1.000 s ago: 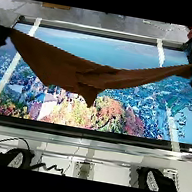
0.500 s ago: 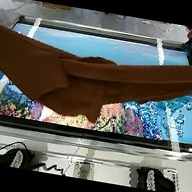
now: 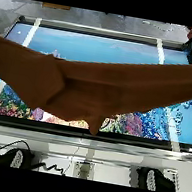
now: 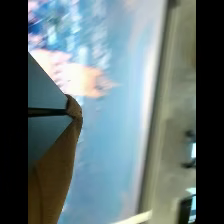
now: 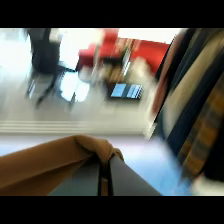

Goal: Fold the clothes and pants, and hang the long-sleeved shirts on hangers.

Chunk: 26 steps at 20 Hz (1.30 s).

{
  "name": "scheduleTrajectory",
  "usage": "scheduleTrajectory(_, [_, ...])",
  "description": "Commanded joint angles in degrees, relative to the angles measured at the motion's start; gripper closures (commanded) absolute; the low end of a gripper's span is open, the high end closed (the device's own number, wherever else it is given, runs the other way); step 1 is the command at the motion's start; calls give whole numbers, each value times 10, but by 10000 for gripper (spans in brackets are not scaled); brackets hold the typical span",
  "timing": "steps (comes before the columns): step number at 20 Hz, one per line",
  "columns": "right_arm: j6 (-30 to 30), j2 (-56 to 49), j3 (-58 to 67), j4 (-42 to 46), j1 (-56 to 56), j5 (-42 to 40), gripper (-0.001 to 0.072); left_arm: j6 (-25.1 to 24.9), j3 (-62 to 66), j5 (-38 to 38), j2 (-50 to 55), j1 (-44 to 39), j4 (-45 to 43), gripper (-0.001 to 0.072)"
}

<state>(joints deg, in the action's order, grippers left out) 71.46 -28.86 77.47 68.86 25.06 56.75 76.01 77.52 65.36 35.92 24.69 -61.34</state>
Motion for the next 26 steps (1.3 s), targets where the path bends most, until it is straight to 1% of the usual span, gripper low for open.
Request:
scheduleTrajectory(1, [0, -100, -53, -23, -1, 158, 696, 0, -56, 144, 95, 0, 83, 695])
scheduleTrajectory(3, [0, -170, -93, -24, -1, 249, 696, -9, -87, 216, 163, -7, 84, 696])
scheduleTrajectory(5, [-4, -219, -117, -26, -1, 316, 695, -16, -107, 234, 208, -9, 85, 696])
scheduleTrajectory(6, [-10, -233, -125, -26, -1, 331, 695, -25, -109, 234, 222, -10, 85, 696])
scheduleTrajectory(8, [-22, -247, -132, -26, -1, 325, 695, -44, -109, 220, 240, -10, 85, 696])
scheduleTrajectory(9, [-22, -251, -132, -26, -1, 311, 695, -57, -109, 207, 245, -10, 85, 696])
scheduleTrajectory(11, [-27, -256, -132, -30, -1, 275, 695, -67, -109, 168, 248, -10, 86, 695])
scheduleTrajectory(13, [-45, -256, -132, -50, -1, 211, 695, -67, -109, 106, 248, -10, 106, 695])
scheduleTrajectory(14, [-45, -256, -132, -68, -1, 170, 695, -67, -109, 65, 248, -10, 133, 695])
scheduleTrajectory(15, [-45, -256, -132, -87, -1, 129, 695, -66, -109, 22, 248, -10, 170, 695])
scheduleTrajectory(17, [-45, -255, -132, -139, -1, 47, 695, -66, -109, -69, 248, -10, 272, 696])
scheduleTrajectory(18, [-45, -255, -132, -160, -1, 18, 695, -68, -109, -107, 248, -10, 327, 696])
scheduleTrajectory(19, [-45, -255, -132, -174, -1, -3, 695, -84, -109, -137, 248, -10, 376, 696])
scheduleTrajectory(20, [-45, -255, -132, -179, -1, -20, 694, -103, -109, -156, 248, -10, 407, 696])
scheduleTrajectory(21, [-45, -256, -132, -178, -1, -29, 695, -111, -109, -165, 248, -10, 412, 695])
scheduleTrajectory(22, [-45, -256, -132, -173, -1, -33, 695, -111, -109, -166, 249, -10, 398, 696])
scheduleTrajectory(26, [-45, -260, -132, -143, -1, -34, 695, -110, -110, -159, 261, -20, 289, 695])
